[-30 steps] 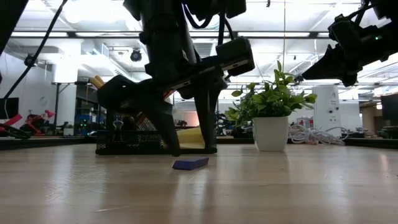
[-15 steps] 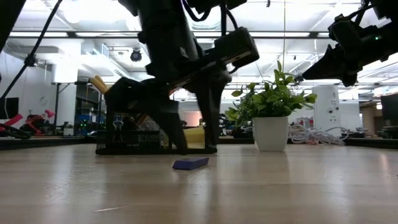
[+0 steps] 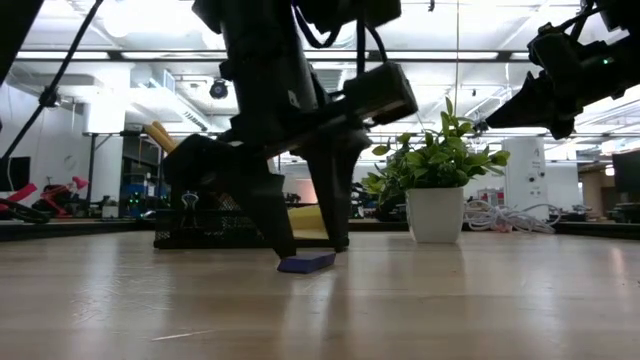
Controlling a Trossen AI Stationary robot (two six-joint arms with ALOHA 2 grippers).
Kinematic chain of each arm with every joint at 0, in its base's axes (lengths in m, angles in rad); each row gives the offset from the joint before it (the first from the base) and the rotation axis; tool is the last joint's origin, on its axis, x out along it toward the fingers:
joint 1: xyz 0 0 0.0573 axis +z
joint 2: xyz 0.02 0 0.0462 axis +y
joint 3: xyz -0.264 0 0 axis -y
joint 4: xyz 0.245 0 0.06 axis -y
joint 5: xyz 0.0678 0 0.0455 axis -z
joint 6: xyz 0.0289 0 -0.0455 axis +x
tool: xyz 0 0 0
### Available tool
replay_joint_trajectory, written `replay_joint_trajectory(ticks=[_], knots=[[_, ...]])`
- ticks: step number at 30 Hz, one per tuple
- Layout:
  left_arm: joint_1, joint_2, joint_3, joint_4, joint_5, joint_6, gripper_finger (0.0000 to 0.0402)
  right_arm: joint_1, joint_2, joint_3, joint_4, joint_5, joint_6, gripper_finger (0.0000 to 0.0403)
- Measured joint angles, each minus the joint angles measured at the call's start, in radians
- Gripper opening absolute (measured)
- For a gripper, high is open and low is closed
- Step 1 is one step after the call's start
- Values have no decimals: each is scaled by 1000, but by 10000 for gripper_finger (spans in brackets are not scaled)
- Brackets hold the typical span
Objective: Pick and place office supplies into organizer
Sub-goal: Put the blue eraser in the black desk organizer
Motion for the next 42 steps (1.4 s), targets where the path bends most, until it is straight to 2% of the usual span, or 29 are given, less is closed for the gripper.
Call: replay_joint_trajectory(ticks=[16,30,42], knots=[[-2,29,23,-10,17,-13,162,0,0,0,-5,1,-2,13],[-1,32,21,-11,36,-50,26,1,0,0,-4,-1,-2,13],[-1,31,21,-10,46,-46,15,1,0,0,-4,-1,-2,13]])
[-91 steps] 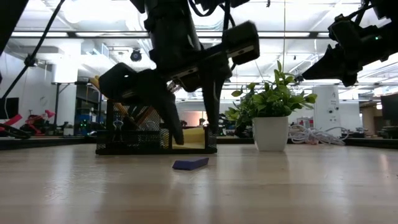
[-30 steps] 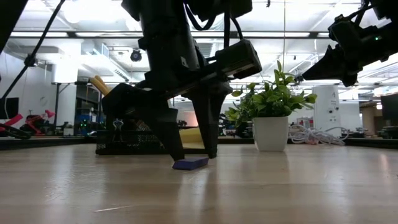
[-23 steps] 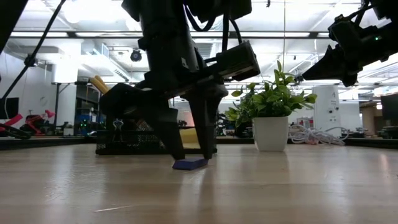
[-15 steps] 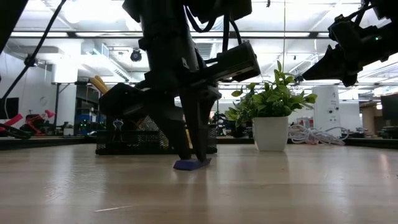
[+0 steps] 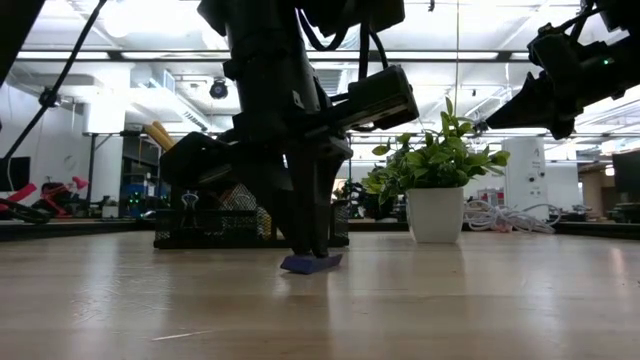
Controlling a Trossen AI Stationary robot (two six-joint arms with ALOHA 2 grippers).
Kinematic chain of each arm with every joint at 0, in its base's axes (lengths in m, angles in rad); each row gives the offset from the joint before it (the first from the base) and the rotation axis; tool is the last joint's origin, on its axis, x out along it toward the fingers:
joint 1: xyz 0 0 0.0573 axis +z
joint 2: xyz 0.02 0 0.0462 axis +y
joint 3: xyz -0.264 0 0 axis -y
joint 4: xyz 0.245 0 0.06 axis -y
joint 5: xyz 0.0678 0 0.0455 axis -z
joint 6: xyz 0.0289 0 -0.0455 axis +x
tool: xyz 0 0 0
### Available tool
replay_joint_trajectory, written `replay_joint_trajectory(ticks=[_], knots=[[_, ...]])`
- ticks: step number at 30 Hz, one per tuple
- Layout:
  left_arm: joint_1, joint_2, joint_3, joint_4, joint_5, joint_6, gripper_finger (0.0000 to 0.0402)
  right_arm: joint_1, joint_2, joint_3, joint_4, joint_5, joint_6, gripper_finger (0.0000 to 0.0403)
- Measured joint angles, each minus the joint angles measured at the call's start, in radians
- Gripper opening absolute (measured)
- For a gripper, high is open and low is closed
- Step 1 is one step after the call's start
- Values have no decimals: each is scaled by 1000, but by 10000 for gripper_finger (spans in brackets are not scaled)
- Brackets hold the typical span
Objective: Pick and place office supplies into organizer
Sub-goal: Put the blue eraser in the black desk organizer
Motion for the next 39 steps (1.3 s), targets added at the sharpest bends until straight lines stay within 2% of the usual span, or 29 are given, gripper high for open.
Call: replay_joint_trajectory(ticks=[13,16,20,22,26,32,39], knots=[[0,0,-1,4,2,0,19,0,0,0,0,0,0,13],[-1,0,-1,7,2,1,37,0,0,0,0,0,0,13],[-1,0,-1,24,8,5,83,0,0,0,0,0,0,13],[-3,-1,-1,50,21,56,108,0,0,0,0,0,0,13],[-4,-26,-3,7,21,76,143,-1,0,0,0,0,0,13],[-3,-48,5,-66,14,77,150,-1,0,0,0,0,0,13],[-3,-49,4,-15,14,77,150,-1,0,0,0,0,3,13]])
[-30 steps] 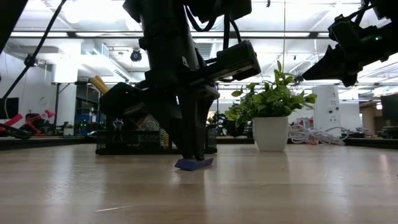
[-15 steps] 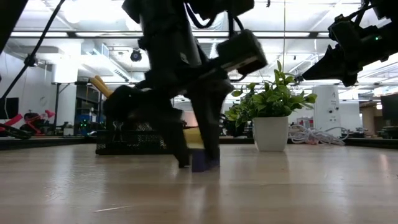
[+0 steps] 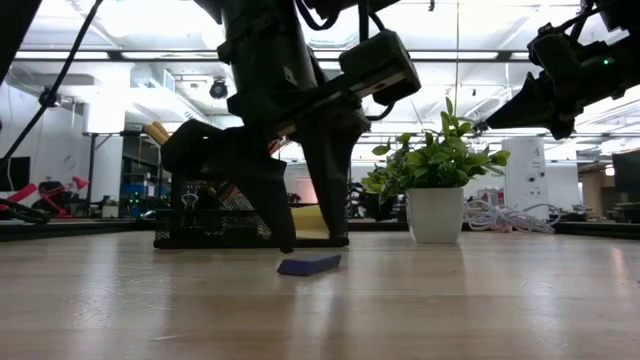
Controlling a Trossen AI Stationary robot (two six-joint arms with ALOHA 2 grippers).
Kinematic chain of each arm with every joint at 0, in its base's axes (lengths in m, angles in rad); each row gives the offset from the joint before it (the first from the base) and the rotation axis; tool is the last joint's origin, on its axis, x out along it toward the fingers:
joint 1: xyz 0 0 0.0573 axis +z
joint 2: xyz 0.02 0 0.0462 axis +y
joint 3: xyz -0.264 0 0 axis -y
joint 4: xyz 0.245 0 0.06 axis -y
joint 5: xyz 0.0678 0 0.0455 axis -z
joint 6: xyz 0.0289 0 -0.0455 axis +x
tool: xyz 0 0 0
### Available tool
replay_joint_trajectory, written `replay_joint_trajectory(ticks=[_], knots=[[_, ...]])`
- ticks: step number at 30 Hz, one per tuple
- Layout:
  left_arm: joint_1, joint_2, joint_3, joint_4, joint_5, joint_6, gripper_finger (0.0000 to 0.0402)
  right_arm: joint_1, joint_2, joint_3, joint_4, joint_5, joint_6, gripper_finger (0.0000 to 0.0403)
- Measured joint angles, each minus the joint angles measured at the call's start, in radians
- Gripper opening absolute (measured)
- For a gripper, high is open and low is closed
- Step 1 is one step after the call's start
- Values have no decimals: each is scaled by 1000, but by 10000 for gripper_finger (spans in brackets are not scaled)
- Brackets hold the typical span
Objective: Pick and place office supplies into organizer
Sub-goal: Put the blue eraser in the black desk organizer
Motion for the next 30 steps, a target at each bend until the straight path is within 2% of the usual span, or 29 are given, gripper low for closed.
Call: replay_joint_trajectory(ticks=[8,15,18,26,30], knots=[[0,10,-21,10,-8,-5,150,1,0,0,0,0,0,13],[2,38,-31,143,-4,-6,145,1,0,0,0,0,0,13],[2,39,-32,138,1,-7,120,1,0,0,0,0,0,13],[2,39,-33,136,2,-2,22,1,0,0,0,0,0,13],[2,39,-33,135,1,2,5,1,0,0,0,0,0,13]])
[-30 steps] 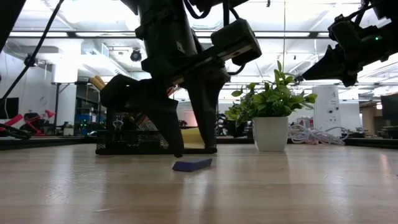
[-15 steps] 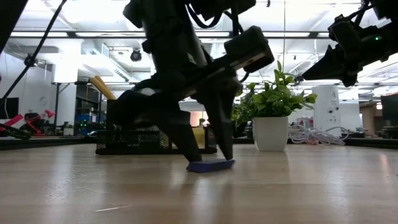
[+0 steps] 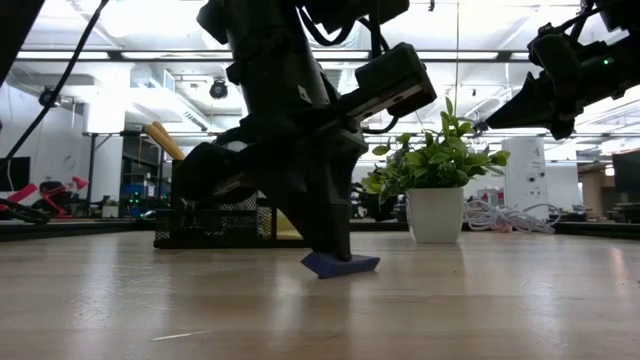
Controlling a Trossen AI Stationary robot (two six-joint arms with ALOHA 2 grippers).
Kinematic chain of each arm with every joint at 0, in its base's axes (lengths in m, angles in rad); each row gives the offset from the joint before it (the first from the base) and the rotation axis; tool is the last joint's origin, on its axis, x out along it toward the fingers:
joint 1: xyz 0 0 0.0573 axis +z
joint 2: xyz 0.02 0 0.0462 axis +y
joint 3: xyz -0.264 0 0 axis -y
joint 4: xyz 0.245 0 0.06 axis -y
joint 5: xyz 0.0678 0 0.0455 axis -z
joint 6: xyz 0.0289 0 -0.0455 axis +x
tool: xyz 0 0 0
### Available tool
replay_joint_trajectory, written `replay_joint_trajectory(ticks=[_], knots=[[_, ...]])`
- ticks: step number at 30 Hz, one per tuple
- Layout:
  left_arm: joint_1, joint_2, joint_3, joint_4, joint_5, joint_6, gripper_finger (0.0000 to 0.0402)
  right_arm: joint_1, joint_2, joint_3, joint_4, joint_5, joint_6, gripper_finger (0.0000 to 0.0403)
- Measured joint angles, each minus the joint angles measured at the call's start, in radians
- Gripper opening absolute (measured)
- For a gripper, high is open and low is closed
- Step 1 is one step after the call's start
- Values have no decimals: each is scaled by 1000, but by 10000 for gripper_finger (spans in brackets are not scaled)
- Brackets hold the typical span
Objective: Pick and place office supplies into organizer
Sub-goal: Put the blue eraser in the black desk organizer
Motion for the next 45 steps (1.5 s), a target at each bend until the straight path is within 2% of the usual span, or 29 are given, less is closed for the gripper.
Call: replay_joint_trajectory(ticks=[45], knots=[[-1,-24,58,-30,27,-12,0,0,0,0,0,0,-3,13]])
